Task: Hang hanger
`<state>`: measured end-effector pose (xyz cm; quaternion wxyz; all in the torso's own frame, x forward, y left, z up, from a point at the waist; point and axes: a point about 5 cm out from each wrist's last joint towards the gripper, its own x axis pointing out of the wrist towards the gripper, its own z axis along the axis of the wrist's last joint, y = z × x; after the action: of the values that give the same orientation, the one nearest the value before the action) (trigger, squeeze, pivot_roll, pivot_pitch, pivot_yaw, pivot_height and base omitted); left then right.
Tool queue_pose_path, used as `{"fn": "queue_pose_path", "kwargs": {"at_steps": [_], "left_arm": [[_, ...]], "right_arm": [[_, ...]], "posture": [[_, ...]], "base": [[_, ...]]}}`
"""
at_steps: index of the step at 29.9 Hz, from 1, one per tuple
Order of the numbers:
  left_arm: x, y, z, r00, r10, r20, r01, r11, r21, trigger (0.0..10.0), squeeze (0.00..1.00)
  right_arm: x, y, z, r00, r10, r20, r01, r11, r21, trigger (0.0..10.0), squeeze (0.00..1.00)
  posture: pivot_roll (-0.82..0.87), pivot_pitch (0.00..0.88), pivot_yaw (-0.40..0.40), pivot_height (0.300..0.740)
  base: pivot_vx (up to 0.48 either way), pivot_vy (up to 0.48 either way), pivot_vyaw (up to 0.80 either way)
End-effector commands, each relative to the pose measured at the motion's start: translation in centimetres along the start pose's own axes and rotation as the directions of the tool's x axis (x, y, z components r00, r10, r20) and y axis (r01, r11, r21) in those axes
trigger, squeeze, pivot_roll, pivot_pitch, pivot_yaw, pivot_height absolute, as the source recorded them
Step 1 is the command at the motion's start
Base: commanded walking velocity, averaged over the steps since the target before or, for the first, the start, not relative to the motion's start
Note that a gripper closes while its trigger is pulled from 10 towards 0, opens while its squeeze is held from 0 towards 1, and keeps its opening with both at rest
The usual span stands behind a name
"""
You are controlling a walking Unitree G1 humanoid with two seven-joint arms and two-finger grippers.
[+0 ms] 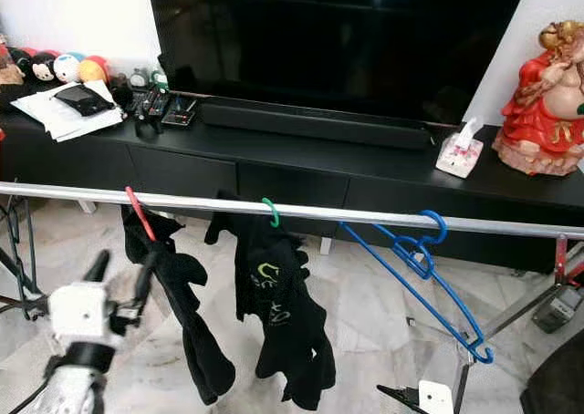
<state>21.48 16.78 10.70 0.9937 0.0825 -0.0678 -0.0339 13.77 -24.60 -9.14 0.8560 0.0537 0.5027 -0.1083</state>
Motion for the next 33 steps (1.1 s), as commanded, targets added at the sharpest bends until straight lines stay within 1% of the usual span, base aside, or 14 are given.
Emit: {"fn": "queue_pose_path", "kwargs": {"at_steps": [1, 4, 5, 7, 11, 12, 19, 23, 24, 25, 26, 28, 32, 33], "left_arm": [[0.4, -0.2, -1.8, 0.988, 0.043, -0.148, -0.043, 0.999, 0.005, 10.0, 0.00], [0.7, -0.3, -2.2, 0.977, 0.058, -0.203, -0.065, 0.998, -0.024, 10.0, 0.00], [1.2, -0.4, -2.2, 0.969, 0.065, -0.240, -0.077, 0.996, -0.039, 10.0, 0.00], [1.9, -0.6, -1.9, 0.966, 0.069, -0.250, -0.089, 0.993, -0.072, 10.0, 0.00], [3.6, -0.6, -1.6, 0.943, 0.137, -0.302, -0.161, 0.985, -0.055, 10.0, 0.00], [4.0, -0.7, -1.3, 0.948, 0.137, -0.289, -0.168, 0.982, -0.085, 10.0, 0.00], [4.8, -0.8, -1.2, 0.914, 0.186, -0.359, -0.229, 0.970, -0.081, 10.0, 0.00], [5.2, -0.1, -2.2, 0.852, 0.250, -0.460, -0.334, 0.936, -0.110, 10.0, 0.00], [5.3, -0.1, -2.2, 0.852, 0.246, -0.463, -0.326, 0.940, -0.101, 10.0, 0.95], [5.4, -0.1, -2.2, 0.853, 0.242, -0.463, -0.318, 0.943, -0.093, 10.0, 0.95], [5.5, -0.1, -2.2, 0.849, 0.242, -0.469, -0.317, 0.944, -0.086, 10.0, 1.00], [5.6, -0.1, -2.4, 0.832, 0.248, -0.497, -0.335, 0.938, -0.092, 10.0, 1.00], [5.6, -0.5, -2.9, 0.819, 0.221, -0.530, -0.329, 0.937, -0.118, 10.0, 1.00], [5.7, -0.6, -3.0, 0.816, 0.213, -0.537, -0.326, 0.937, -0.123, 10.0, 0.05]], "right_arm": [[0.0, -0.2, 0.0, 1.000, -0.008, 0.001, 0.008, 1.000, 0.003, 10.0, 0.00], [0.0, -0.2, 0.0, 1.000, -0.007, -0.001, 0.007, 1.000, 0.004, 10.0, 0.00], [0.0, -0.2, 0.0, 1.000, -0.006, -0.001, 0.006, 1.000, 0.004, 10.0, 0.00], [0.0, -0.2, 0.0, 1.000, -0.007, -0.001, 0.007, 1.000, 0.006, 10.0, 0.00], [0.0, -0.2, 0.1, 1.000, -0.008, 0.003, 0.008, 1.000, 0.014, 10.0, 0.00], [0.0, -0.2, 0.1, 1.000, -0.008, 0.005, 0.008, 1.000, 0.018, 10.0, 0.00], [0.0, -0.2, 0.2, 1.000, -0.006, 0.007, 0.006, 1.000, 0.017, 10.0, 0.00], [0.0, -0.2, 0.3, 1.000, -0.001, 0.009, 0.001, 1.000, 0.019, 10.0, 0.00], [0.0, -0.2, 0.3, 1.000, 0.000, 0.009, 0.000, 1.000, 0.019, 10.0, 0.00], [0.0, -0.2, 0.3, 1.000, 0.000, 0.009, -0.001, 1.000, 0.020, 10.0, 0.00], [0.0, -0.2, 0.3, 1.000, 0.001, 0.010, -0.001, 1.000, 0.021, 10.0, 0.00], [0.0, -0.2, 0.4, 1.000, 0.000, 0.011, -0.001, 1.000, 0.022, 10.0, 0.00], [0.0, -0.2, 0.4, 1.000, 0.000, 0.013, 0.000, 1.000, 0.023, 10.0, 0.00], [0.0, -0.2, 0.4, 1.000, 0.000, 0.013, 0.000, 1.000, 0.023, 10.0, 0.00]], "posture": [[0.05, 0.000, -0.048, 0.740], [0.05, 0.000, -0.046, 0.740], [0.05, 0.000, -0.047, 0.740], [0.05, 0.000, -0.049, 0.740], [0.04, 0.000, -0.053, 0.740], [0.04, 0.000, -0.053, 0.740], [0.03, 0.000, -0.061, 0.740], [0.03, 0.000, -0.064, 0.740], [0.03, 0.000, -0.064, 0.740], [0.03, 0.000, -0.064, 0.740], [0.03, 0.000, -0.064, 0.740], [0.03, 0.000, -0.064, 0.740], [0.02, 0.000, -0.066, 0.740], [0.02, 0.000, -0.066, 0.740]], "base": [[0.000, 0.000, 0.00], [0.000, 0.000, 0.00], [0.000, 0.000, 0.00], [0.000, 0.000, 0.00], [0.000, 0.000, 0.00], [0.000, 0.000, 0.00], [0.000, 0.000, 0.00], [0.000, 0.000, 0.00], [0.000, 0.000, 0.00], [0.000, 0.000, 0.00], [0.000, 0.000, 0.00], [0.000, 0.000, 0.00], [0.000, 0.000, 0.00], [0.000, 0.000, 0.00]]}}
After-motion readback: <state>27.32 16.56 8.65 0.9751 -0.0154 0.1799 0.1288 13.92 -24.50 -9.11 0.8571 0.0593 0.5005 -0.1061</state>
